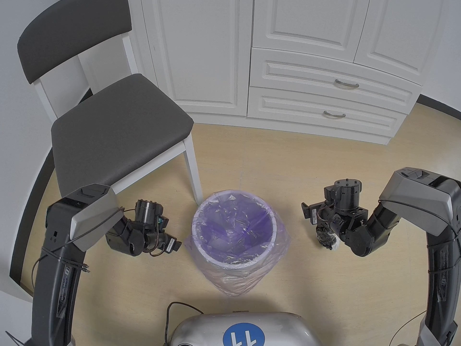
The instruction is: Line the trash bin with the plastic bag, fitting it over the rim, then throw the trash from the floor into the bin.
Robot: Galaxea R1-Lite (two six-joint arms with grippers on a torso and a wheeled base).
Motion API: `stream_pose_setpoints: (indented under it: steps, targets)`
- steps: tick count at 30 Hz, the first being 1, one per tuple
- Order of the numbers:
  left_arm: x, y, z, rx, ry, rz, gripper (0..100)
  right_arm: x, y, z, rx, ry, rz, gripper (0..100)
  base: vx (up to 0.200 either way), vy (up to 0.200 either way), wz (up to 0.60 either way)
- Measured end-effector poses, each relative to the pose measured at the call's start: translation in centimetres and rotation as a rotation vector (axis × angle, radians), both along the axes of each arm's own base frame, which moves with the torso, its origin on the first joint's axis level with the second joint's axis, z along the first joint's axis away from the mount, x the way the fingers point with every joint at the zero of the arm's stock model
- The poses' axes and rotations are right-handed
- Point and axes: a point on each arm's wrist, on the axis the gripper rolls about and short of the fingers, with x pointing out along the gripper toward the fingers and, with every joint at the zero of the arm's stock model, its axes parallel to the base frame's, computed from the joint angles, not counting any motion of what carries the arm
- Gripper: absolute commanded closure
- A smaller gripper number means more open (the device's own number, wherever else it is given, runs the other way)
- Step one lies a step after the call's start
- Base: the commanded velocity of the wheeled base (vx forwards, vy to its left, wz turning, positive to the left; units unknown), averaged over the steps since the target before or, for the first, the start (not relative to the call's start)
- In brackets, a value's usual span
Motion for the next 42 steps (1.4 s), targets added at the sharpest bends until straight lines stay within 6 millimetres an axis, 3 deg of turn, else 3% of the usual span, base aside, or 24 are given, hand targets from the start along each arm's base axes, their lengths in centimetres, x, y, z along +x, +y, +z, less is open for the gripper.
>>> stream_pose_setpoints:
  steps: [5,11,17,21,28,39,42]
  targets:
    - [-3.4,0.8,1.2,-0.008,-0.043,0.004,0,0.4,0.0,-0.9,-0.008,0.044,0.005,0,0.000,0.000,0.00]
    - [-6.7,1.8,3.8,-0.065,-0.223,0.030,0,1.4,0.7,-3.0,0.003,0.085,0.037,0,0.000,0.000,0.00]
    - [-11.1,3.4,4.9,-0.100,-0.289,0.065,0,2.2,1.5,-5.6,0.063,0.163,0.119,0,0.000,0.000,0.00]
    - [-12.8,4.8,5.2,-0.120,-0.304,0.113,0,2.4,1.7,-6.7,0.120,0.223,0.206,0,0.000,0.000,0.00]
    - [-14.1,6.5,5.1,-0.141,-0.276,0.190,0,3.4,1.9,-7.7,0.139,0.347,0.239,0,0.000,0.000,0.00]
    - [-14.4,6.8,6.3,-0.161,-0.301,0.208,0,8.7,3.3,-5.9,0.139,0.307,0.246,0,0.000,0.000,0.00]
    - [-14.5,6.5,6.7,-0.166,-0.312,0.199,0,9.8,3.7,-6.4,0.123,0.364,0.243,0,0.000,0.000,0.00]
